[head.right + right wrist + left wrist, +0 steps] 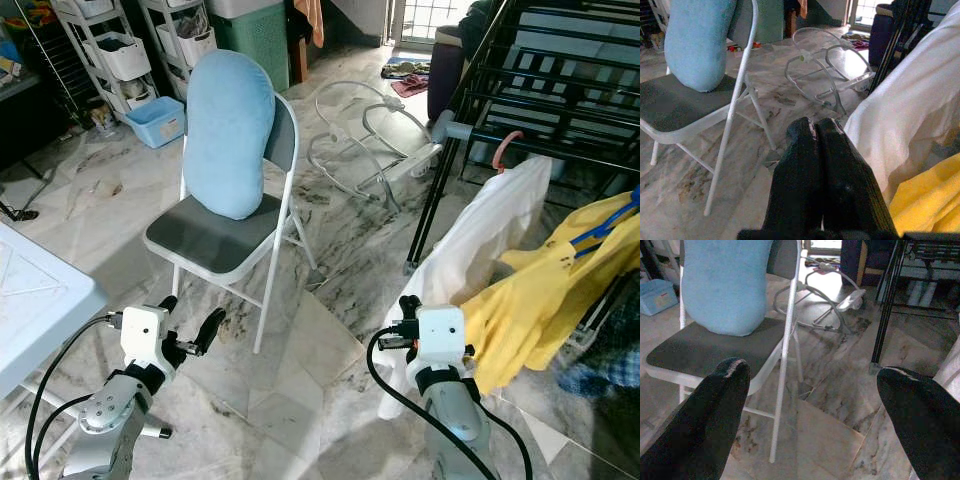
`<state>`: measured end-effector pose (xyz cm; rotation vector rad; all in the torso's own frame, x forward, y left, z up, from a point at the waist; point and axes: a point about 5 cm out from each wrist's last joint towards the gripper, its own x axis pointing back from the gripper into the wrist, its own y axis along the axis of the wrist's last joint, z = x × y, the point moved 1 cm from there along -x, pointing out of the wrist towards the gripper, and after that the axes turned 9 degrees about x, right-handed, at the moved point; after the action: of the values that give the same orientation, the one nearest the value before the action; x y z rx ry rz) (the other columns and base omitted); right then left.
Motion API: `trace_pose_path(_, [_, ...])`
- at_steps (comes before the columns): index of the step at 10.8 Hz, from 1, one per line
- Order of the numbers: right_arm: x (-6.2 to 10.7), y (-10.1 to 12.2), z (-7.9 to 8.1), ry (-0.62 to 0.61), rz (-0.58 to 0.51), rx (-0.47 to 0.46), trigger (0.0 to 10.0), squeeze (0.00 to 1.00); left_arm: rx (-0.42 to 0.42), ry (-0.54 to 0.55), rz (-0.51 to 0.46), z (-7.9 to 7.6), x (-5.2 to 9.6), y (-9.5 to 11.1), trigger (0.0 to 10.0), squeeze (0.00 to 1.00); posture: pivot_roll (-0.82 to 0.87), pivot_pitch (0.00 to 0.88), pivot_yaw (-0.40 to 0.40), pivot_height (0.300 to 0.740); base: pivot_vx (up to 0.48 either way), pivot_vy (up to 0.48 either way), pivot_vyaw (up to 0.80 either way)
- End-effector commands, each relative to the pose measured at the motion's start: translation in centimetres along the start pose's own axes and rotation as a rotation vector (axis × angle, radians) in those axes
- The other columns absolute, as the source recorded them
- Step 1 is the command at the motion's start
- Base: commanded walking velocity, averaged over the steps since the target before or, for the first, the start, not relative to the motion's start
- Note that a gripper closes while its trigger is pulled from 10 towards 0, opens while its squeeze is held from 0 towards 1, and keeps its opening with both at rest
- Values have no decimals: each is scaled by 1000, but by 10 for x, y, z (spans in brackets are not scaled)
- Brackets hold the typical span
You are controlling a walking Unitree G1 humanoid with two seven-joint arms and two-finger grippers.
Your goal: Hang hanger
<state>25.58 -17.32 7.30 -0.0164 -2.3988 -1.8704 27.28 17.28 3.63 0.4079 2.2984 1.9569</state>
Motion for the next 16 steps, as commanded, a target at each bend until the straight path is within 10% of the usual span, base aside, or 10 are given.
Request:
trace_pose_path(1, [0, 4, 0, 1, -12, 0, 10000, 0, -1, 11, 2, 4, 2, 0, 10000, 0, -132, 53, 87, 740, 0, 0, 0])
trace_pose_path(10, [0, 6, -2, 3, -8, 21, 10000, 0, 3, 17, 9, 6, 2, -2, 10000, 0, 0, 0, 0, 740, 0, 0, 0])
trace_pose_path(11, [-7, 10, -10, -82, 3, -2, 10000, 0, -106, 326, 196, 60, 11, -31, 10000, 0, -110, 106, 73, 740, 0, 0, 0])
trace_pose_path(13, [-4, 11, -7, -48, -12, -50, 10000, 0, -187, 241, -120, 8, -26, 60, 10000, 0, -105, 113, 79, 740, 0, 0, 0])
trace_pose_path(16, [-2, 13, -4, -33, -19, -45, 10000, 0, -115, 91, -97, -5, -24, 33, 10000, 0, -108, 112, 73, 740, 0, 0, 0])
